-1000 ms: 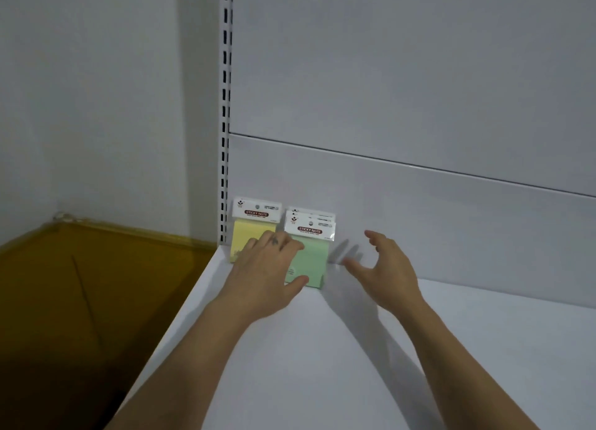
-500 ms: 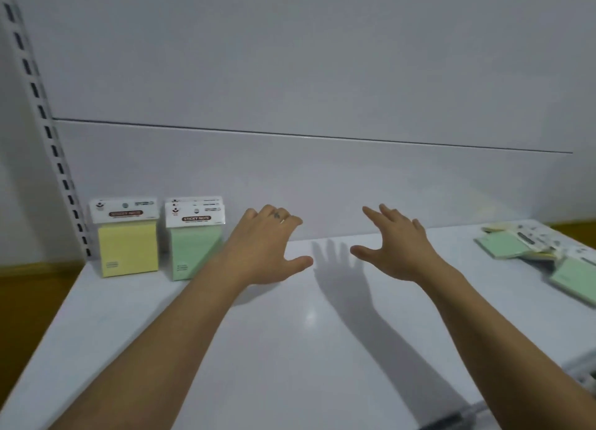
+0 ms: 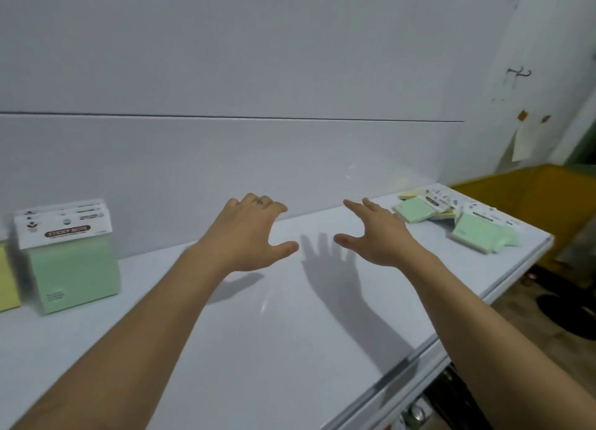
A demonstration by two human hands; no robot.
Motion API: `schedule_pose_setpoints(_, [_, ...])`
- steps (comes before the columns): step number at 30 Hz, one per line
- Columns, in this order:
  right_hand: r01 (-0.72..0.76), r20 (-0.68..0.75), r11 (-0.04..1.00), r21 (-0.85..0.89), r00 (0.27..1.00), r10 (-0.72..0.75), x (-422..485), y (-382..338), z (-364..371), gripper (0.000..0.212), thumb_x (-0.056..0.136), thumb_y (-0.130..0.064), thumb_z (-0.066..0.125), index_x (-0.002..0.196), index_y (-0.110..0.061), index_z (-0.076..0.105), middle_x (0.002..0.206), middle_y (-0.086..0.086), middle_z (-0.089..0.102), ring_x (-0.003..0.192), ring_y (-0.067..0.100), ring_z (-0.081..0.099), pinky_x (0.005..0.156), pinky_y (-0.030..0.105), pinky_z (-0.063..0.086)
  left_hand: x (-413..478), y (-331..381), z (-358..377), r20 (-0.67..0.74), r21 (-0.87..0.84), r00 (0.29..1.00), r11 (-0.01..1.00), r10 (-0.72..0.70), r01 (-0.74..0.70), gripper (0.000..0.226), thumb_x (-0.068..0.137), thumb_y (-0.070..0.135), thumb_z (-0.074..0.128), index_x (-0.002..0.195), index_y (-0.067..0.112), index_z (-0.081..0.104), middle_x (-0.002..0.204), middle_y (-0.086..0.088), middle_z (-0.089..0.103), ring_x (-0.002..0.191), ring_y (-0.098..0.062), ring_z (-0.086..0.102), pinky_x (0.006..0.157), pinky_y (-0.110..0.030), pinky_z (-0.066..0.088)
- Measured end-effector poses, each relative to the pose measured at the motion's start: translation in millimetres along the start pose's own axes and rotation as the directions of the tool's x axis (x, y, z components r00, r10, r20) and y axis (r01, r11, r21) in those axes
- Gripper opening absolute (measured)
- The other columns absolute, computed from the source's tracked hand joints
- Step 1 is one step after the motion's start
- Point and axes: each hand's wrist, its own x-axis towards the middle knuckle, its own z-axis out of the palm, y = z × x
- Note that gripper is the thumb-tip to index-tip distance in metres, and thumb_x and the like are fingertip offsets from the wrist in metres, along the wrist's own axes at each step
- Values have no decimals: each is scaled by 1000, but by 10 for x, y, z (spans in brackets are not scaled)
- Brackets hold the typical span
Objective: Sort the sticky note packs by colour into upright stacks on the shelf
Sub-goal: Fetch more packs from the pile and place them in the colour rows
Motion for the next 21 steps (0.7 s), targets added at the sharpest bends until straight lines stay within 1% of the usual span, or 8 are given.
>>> schedule_pose_setpoints(4, [-39,3,999,35,999,39,54,336,-16,78,86,-58,54,151,-31,19,161,4,12,147,23,13,118,45,14,262,236,125,32,1,999,1000,21,-21,69,84,65,45,141,28,34,144,5,40,135,-17,30,109,-36,25])
schedule_pose_setpoints(7, [-44,37,988,149,999,39,155,627,-34,77,86,-55,57,150,-32,22,160,2,13,147,19,13,115,39,19,511,459,219,49,7,998,999,34,-34,68,84,65,45,141,28,35,143,5,41,133,-17,32,108,-36,26])
schedule_pose_setpoints(10, [-23,31,978,208,999,17,303,956,-42,77,85,-53,60,149,-31,26,159,2,18,147,17,15,115,37,20,812,727,313,60,10,997,999,45,-46,67,84,64,46,140,29,36,143,5,41,133,-16,32,108,-36,26])
schedule_pose_setpoints(14, [-22,-20,966,259,999,28,479,1520,-152,72,85,-51,62,147,-30,32,157,0,25,144,16,23,114,36,26,1258,1133,460,85,10,994,998,65,-66,66,84,64,46,140,30,36,143,7,41,133,-14,31,108,-35,26])
schedule_pose_setpoints(17, [0,-85,943,332,996,30,557,2024,-244,62,86,-46,62,142,-33,41,152,-5,35,139,13,31,110,33,30,1656,1454,638,119,17,990,997,70,-73,65,84,63,48,140,31,36,143,6,41,132,-15,32,108,-34,27])
schedule_pose_setpoints(19, [19,-143,924,381,989,39,610,2341,-267,56,86,-44,64,138,-33,46,147,-7,42,134,13,38,106,30,33,1924,1670,791,140,14,988,998,66,-68,65,84,62,49,140,30,37,143,6,41,132,-15,32,108,-35,27])
schedule_pose_setpoints(21, [24,-199,923,385,978,58,663,2638,-261,52,85,-41,65,135,-32,50,141,-7,48,129,13,44,98,25,34,2163,1879,965,160,-4,986,998,55,-55,66,83,62,51,139,30,37,143,6,42,132,-15,34,106,-35,28])
